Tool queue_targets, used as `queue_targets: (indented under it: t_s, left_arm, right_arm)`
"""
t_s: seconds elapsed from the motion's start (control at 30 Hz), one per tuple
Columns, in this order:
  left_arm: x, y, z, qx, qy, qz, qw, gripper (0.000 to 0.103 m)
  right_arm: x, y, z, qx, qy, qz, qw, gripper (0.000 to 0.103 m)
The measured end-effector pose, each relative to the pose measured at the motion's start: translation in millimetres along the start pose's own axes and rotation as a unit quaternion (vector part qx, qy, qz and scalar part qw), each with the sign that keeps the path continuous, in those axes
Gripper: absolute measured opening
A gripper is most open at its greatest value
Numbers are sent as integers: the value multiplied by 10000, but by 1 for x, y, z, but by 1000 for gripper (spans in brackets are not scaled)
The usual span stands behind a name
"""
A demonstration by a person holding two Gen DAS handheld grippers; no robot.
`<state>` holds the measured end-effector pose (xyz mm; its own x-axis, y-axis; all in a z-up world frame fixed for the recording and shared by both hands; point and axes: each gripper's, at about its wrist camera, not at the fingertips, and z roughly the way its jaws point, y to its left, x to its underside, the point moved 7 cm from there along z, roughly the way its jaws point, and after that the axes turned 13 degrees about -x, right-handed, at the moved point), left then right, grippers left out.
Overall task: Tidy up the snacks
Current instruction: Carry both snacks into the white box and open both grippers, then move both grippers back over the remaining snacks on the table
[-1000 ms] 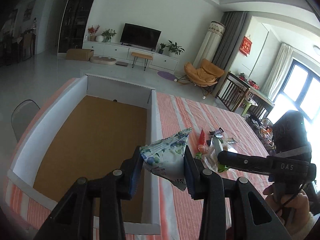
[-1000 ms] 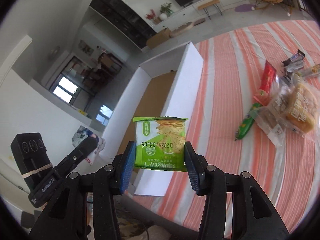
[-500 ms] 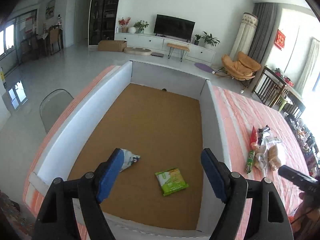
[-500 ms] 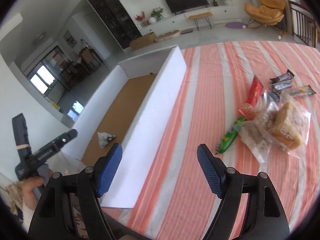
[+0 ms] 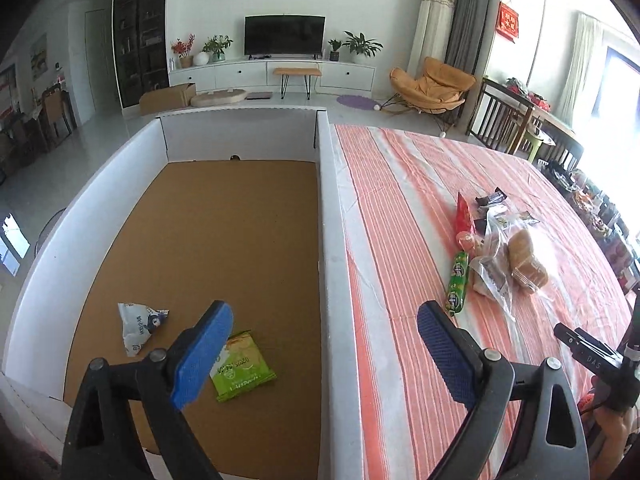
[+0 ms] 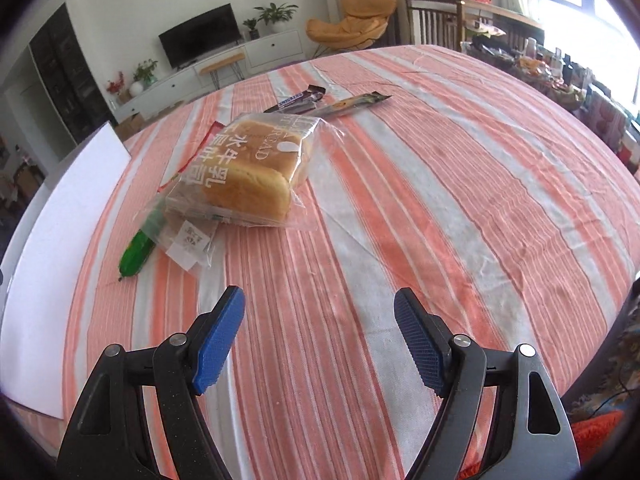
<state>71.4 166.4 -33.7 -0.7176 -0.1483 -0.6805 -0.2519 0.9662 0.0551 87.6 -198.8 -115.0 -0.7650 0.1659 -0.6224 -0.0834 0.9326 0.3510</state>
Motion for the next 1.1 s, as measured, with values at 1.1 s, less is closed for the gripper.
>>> queue_targets:
  t_s: [1.1]
  left_arm:
    - [72, -205, -12, 1258, 479, 815, 9875, 101]
  right_arm:
    - [7, -33, 20, 73, 99, 828, 9965, 83]
